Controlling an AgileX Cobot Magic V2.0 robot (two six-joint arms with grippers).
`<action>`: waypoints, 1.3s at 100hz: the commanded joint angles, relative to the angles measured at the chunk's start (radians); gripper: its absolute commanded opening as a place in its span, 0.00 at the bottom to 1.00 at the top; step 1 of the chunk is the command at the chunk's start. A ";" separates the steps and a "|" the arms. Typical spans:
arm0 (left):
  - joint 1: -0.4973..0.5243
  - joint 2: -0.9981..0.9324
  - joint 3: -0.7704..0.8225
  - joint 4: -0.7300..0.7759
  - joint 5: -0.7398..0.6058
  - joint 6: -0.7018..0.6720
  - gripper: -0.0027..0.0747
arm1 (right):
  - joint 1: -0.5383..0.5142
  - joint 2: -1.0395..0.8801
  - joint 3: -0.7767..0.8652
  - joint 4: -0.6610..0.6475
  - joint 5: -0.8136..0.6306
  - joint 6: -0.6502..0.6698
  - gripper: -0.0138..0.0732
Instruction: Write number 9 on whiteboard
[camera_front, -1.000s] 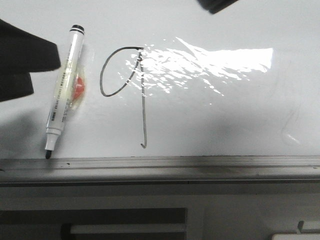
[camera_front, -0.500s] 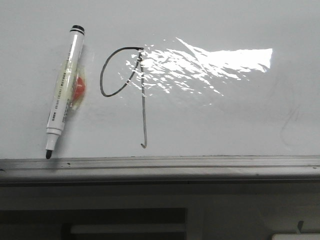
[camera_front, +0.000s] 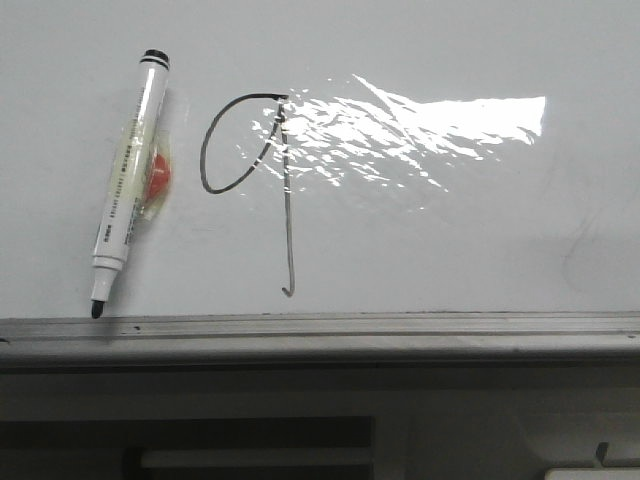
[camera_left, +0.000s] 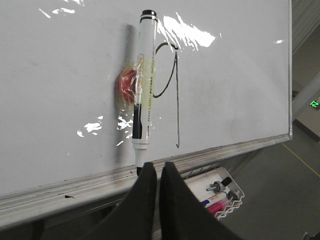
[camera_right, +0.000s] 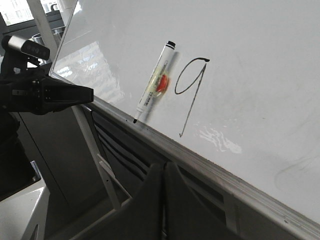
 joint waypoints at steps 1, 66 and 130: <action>-0.002 0.005 0.017 0.008 -0.070 0.005 0.01 | -0.001 -0.007 -0.024 -0.010 -0.068 -0.003 0.08; -0.002 0.003 0.018 0.004 -0.066 0.005 0.01 | -0.001 -0.007 -0.024 -0.010 -0.065 -0.003 0.08; 0.348 -0.249 0.019 0.438 0.028 0.005 0.01 | -0.001 -0.007 -0.024 -0.010 -0.065 -0.003 0.08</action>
